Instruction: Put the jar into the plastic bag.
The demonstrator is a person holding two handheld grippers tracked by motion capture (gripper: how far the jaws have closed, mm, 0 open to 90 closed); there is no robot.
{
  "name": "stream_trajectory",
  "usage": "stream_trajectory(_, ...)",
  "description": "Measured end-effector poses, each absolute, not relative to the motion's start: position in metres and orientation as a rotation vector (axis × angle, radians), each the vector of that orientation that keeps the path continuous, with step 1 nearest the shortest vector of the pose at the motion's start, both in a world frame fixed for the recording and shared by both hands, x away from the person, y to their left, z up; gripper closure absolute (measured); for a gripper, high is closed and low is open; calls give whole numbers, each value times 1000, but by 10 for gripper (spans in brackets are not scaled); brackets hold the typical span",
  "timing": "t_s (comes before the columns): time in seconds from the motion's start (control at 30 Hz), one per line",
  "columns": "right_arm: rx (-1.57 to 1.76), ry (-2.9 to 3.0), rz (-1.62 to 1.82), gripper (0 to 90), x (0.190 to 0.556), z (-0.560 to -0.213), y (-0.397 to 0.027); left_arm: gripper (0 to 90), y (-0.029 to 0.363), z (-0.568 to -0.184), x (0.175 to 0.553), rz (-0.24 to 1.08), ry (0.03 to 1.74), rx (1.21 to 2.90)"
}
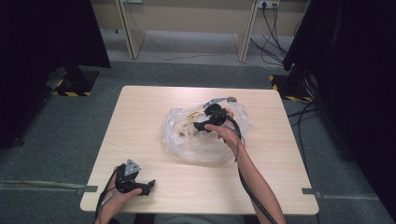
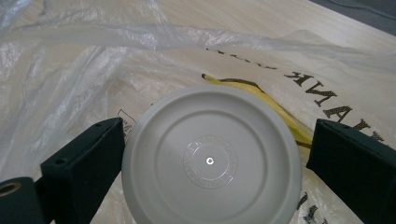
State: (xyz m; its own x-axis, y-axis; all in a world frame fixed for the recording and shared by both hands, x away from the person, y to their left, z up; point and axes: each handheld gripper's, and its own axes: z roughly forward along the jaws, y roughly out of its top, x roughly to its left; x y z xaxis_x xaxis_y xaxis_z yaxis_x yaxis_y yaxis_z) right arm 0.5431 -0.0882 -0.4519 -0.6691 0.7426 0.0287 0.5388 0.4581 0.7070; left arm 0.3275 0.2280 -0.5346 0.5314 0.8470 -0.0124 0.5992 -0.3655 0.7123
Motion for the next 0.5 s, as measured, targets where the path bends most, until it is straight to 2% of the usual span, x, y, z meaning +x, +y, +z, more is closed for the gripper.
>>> stream_trajectory(0.5, 1069, 2380, 1134, 42, 528, -424, -95, 0, 228, -535, 327, 473, 1167, 2097)
